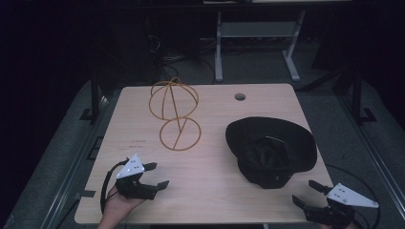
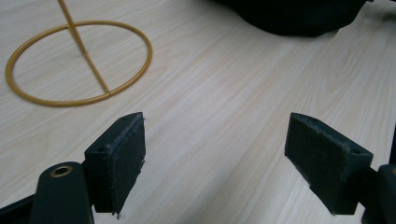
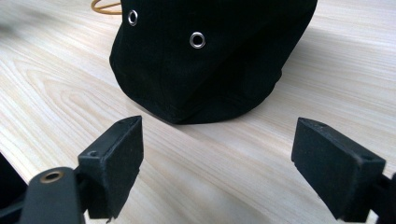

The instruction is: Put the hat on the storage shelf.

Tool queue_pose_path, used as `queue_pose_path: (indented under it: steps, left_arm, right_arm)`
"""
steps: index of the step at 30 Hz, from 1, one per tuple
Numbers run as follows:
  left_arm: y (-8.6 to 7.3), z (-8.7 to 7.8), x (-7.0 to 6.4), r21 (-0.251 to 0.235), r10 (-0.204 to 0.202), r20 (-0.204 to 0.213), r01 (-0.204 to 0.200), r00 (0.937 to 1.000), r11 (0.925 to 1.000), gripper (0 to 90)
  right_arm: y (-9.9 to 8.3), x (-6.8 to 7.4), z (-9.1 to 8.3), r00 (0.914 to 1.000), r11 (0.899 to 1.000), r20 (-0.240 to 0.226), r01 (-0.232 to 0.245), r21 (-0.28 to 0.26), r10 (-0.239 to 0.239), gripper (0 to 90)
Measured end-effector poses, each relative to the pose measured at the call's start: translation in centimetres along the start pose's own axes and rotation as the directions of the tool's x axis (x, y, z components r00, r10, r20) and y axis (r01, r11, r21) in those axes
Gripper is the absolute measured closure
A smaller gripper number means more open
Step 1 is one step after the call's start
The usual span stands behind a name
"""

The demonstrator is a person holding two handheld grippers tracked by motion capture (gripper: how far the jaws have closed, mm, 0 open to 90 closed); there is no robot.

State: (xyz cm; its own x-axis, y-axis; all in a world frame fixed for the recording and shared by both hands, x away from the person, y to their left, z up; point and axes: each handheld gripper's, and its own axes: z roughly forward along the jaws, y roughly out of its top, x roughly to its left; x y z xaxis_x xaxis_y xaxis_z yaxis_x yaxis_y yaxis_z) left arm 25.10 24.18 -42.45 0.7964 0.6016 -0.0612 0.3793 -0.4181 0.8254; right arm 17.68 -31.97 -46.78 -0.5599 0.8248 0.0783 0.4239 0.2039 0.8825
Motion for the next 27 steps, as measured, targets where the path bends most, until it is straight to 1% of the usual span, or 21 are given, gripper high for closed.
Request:
queue_pose_path:
  steps: [1,2,4,5,7,9,11,12,13,14,15,17,19,21,23,24,25,27]
  left_arm:
    - [0.0,0.0,0.0,0.0,0.0,0.0,0.0,1.0,1.0,19.9]
    - [0.3,0.3,-0.1,0.007,0.011,0.01,-0.011,0.9999,0.9999,20.0]
    - [0.4,0.4,-0.2,0.008,0.016,0.012,-0.016,0.9998,0.9998,20.0]
    - [0.6,0.5,-0.3,0.007,0.022,0.02,-0.022,0.9996,0.9997,20.0]
    - [1.1,0.7,-0.6,0.012,0.032,0.035,-0.032,0.9989,0.9994,20.2]
    - [1.8,0.8,-1.0,-0.003,0.046,0.052,-0.046,0.9976,0.9989,20.4]
    - [2.7,1.0,-1.5,-0.009,0.07,0.064,-0.07,0.9955,0.9975,20.7]
    - [3.6,1.2,-1.9,-0.023,0.088,0.083,-0.086,0.9927,0.996,20.7]
    - [3.6,1.2,-1.9,-0.023,0.088,0.083,-0.086,0.9927,0.996,20.7]
    - [4.1,1.3,-2.2,-0.028,0.092,0.095,-0.09,0.9912,0.9956,20.7]
    - [4.6,1.5,-2.4,-0.032,0.105,0.103,-0.102,0.9892,0.9943,20.7]
    - [5.6,1.9,-2.9,-0.028,0.131,0.117,-0.129,0.9845,0.9913,20.5]
    - [6.4,2.4,-3.3,-0.023,0.148,0.133,-0.146,0.9799,0.9889,20.5]
    - [7.1,2.8,-3.6,-0.023,0.156,0.155,-0.154,0.9756,0.9878,20.6]
    - [7.7,3.3,-3.8,-0.019,0.172,0.166,-0.171,0.971,0.9851,20.7]
    - [8.3,3.8,-4.0,-0.008,0.179,0.174,-0.181,0.9682,0.9835,20.6]
    - [8.3,3.8,-4.0,-0.008,0.179,0.174,-0.181,0.9682,0.9835,20.7]
    - [8.8,4.3,-4.2,-0.004,0.185,0.189,-0.188,0.9643,0.9822,20.6]
  right_arm:
    - [0.0,0.0,0.0,1.0,1.0,0.0,0.0,0.0,0.0,16.3]
    - [0.0,-0.1,0.1,1.0,1.0,-0.004,-0.007,-0.003,0.007,16.2]
    - [-0.1,0.0,0.0,0.9999,1.0,0.0,-0.012,-0.002,0.012,16.2]
    - [-0.1,0.0,0.0,0.9999,1.0,0.0,-0.012,-0.002,0.012,16.2]
    - [0.0,0.1,-0.1,0.9999,1.0,-0.001,-0.015,-0.003,0.015,16.2]
    - [0.1,0.2,-0.2,0.9999,1.0,0.006,-0.009,-0.008,0.009,16.2]
    - [0.2,0.4,-0.3,0.9999,1.0,0.009,-0.007,-0.012,0.007,16.2]
    - [0.2,0.5,-0.3,0.9999,1.0,0.007,-0.007,-0.008,0.007,16.2]
    - [0.2,0.5,-0.3,0.9999,1.0,0.007,-0.007,-0.008,0.007,16.2]
    - [0.3,0.5,-0.2,1.0,1.0,0.006,-0.006,-0.008,0.006,16.2]
    - [0.3,0.5,-0.2,1.0,1.0,0.007,-0.006,-0.006,0.006,16.2]
    - [0.3,0.5,-0.2,1.0,1.0,0.008,-0.003,-0.006,0.003,16.2]
    - [0.3,0.5,-0.3,1.0,1.0,0.006,-0.007,-0.01,0.007,16.2]
    - [0.2,0.4,-0.2,0.9999,1.0,0.003,-0.011,-0.008,0.012,16.2]
    - [0.1,0.4,-0.2,0.9999,1.0,0.002,-0.012,-0.008,0.012,16.1]
    - [0.1,0.4,-0.2,0.9999,1.0,0.0,-0.012,-0.008,0.012,16.1]
    - [0.1,0.4,-0.2,0.9999,1.0,0.0,-0.012,-0.008,0.012,16.1]
    - [0.2,0.4,-0.3,0.9999,1.0,-0.001,-0.011,-0.011,0.011,16.0]
